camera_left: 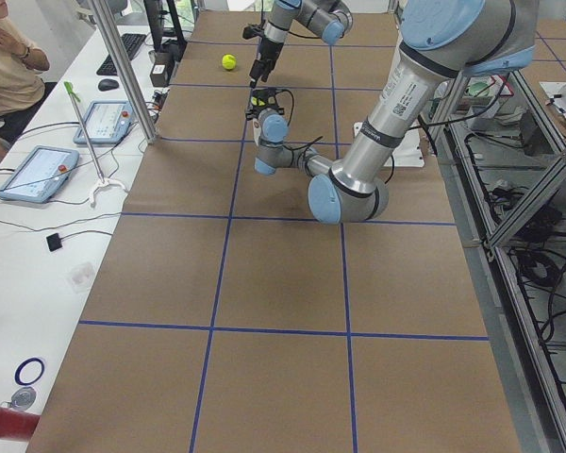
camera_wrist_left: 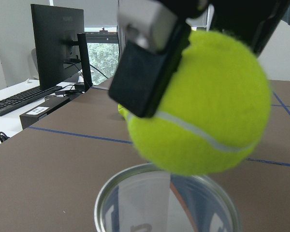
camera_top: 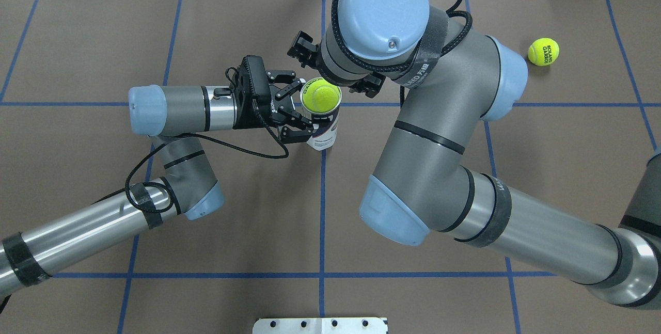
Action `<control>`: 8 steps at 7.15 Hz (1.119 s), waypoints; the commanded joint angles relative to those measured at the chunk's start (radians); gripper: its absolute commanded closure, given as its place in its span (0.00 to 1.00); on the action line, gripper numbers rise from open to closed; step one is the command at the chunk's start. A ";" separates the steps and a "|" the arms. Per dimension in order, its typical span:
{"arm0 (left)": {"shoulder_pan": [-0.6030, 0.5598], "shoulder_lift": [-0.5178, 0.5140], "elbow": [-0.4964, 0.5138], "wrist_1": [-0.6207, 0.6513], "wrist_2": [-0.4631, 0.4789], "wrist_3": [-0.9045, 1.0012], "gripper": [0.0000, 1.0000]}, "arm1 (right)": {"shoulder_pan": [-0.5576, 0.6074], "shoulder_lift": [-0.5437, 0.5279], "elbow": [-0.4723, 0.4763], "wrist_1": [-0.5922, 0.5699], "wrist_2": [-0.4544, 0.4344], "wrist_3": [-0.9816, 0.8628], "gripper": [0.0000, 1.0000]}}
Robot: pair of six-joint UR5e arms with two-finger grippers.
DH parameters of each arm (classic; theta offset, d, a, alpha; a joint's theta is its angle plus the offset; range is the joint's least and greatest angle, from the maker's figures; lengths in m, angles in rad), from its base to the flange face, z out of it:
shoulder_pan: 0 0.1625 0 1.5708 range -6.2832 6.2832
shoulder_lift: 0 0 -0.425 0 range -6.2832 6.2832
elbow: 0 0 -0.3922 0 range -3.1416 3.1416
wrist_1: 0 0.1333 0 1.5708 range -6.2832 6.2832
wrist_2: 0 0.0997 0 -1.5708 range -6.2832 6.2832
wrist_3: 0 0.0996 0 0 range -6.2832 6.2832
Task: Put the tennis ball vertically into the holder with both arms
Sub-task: 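Withdraw the right gripper toward the remaining yellow ball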
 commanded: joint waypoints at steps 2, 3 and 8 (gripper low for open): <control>-0.001 0.001 0.000 -0.002 0.000 0.000 0.12 | 0.006 -0.002 0.022 -0.023 0.006 -0.043 0.01; -0.001 -0.001 0.000 -0.002 0.000 0.000 0.07 | 0.017 -0.002 0.033 -0.050 0.017 -0.074 0.01; -0.001 -0.001 0.000 -0.002 0.005 0.000 0.04 | 0.332 -0.162 0.024 -0.043 0.287 -0.516 0.01</control>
